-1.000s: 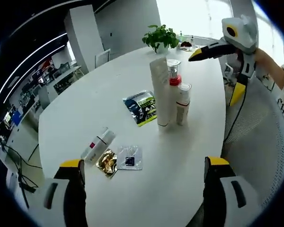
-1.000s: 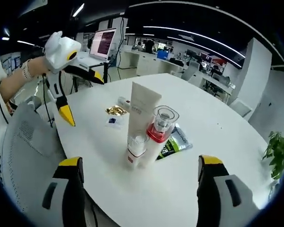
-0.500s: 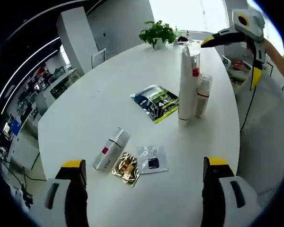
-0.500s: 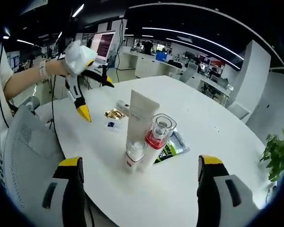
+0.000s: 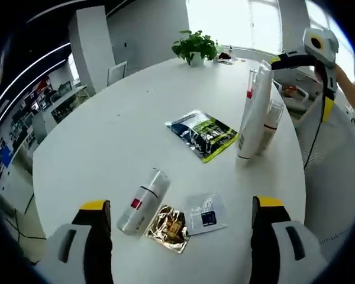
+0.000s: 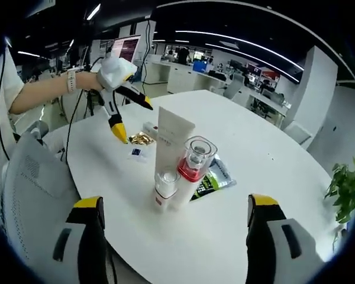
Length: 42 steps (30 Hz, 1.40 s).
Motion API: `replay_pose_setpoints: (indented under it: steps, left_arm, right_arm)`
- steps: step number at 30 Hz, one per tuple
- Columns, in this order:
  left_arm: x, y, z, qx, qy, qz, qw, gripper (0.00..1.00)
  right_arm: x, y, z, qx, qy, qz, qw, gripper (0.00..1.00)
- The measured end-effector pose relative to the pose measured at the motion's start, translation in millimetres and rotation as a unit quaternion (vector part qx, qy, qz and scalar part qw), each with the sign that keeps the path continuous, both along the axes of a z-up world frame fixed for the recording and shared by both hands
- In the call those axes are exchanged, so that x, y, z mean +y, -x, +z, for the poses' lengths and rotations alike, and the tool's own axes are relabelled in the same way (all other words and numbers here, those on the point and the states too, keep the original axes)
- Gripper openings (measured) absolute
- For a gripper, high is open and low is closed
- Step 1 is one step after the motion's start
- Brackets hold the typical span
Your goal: Arrange the skincare products in the storage area until every visible bottle or jar stands upright without overlapping.
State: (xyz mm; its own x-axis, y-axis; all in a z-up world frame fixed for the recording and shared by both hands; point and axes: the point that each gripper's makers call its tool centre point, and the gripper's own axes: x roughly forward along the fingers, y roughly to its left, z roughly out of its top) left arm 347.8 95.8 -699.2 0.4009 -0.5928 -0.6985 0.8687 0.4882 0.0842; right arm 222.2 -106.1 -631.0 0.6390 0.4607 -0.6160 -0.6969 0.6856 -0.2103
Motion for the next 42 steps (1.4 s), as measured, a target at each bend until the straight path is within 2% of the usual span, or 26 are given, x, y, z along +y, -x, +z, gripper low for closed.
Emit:
replay_pose_setpoints:
  steps: [2, 5, 9, 13, 17, 19, 20, 25, 27, 28, 29, 32, 36, 39, 42]
  left_arm:
    - [4, -10.5, -4.4, -0.012, -0.02, -0.004, 0.9997, 0.91]
    - [8, -18.7, -12.2, -0.014, -0.05, -0.011, 0.9986, 0.87]
    - [10, -28.1, -20.4, 0.0, -0.054, -0.006, 0.9985, 0.83]
    - [10, -33.2, -29.4, 0.007, -0.069, -0.018, 0.9975, 0.77]
    - [13, -42.6, -37.7, 0.003, -0.089, -0.022, 0.9958, 0.75]
    - [14, -42.9, -40.9, 0.015, -0.087, -0.019, 0.9959, 0.69]
    - [13, -42.0, -40.1, 0.012, -0.087, -0.02, 0.9959, 0.64]
    - [17, -52.1, -49.2, 0.018, -0.099, -0.02, 0.9948, 0.57]
    - [19, -57.0, -53.2, 0.017, -0.108, -0.022, 0.9938, 0.55]
    - [20, -59.8, -52.0, 0.001, -0.115, -0.024, 0.9931, 0.53]
    - [20, -61.2, -52.2, -0.003, -0.117, -0.022, 0.9928, 0.5]
    - [17, -57.1, -55.4, 0.012, -0.121, -0.028, 0.9922, 0.42]
    - [17, -52.9, -58.9, 0.022, -0.134, -0.038, 0.99, 0.37]
    - [17, -49.3, -61.4, 0.041, -0.133, -0.04, 0.9895, 0.31]
    - [14, -46.1, -59.9, 0.041, -0.131, -0.044, 0.9895, 0.24]
  right_arm:
    - [-2, 0, -0.1, 0.0, 0.001, -0.002, 1.0, 1.0]
    - [-3, -1, -0.1, 0.0, 0.002, -0.004, 1.0, 1.0]
    - [-8, -2, 0.0, 0.0, 0.01, -0.005, 0.9999, 1.0]
    - [-11, -4, 1.3, -0.001, 0.01, -0.006, 0.9999, 1.0]
    - [-13, -4, 2.5, -0.002, 0.01, -0.011, 0.9999, 1.0]
    - [-15, -4, 3.0, -0.003, 0.009, -0.013, 0.9999, 1.0]
    - [-15, -4, 3.2, -0.003, 0.009, -0.015, 0.9998, 1.0]
    - [-16, -4, 0.8, 0.001, 0.008, -0.021, 0.9998, 1.0]
    - [-17, -3, -0.8, 0.004, 0.006, -0.024, 0.9997, 1.0]
    - [-18, -4, -1.2, 0.005, 0.006, -0.024, 0.9997, 1.0]
    - [-18, -4, -1.3, 0.005, 0.006, -0.026, 0.9996, 1.0]
    - [-18, -3, -1.7, 0.005, 0.006, -0.027, 0.9996, 1.0]
    - [-19, -4, -3.5, 0.008, 0.006, -0.03, 0.9995, 1.0]
    - [-19, -6, -3.6, 0.008, 0.005, -0.031, 0.9995, 0.99]
    - [-19, -8, -3.4, 0.002, 0.003, -0.034, 0.9994, 0.97]
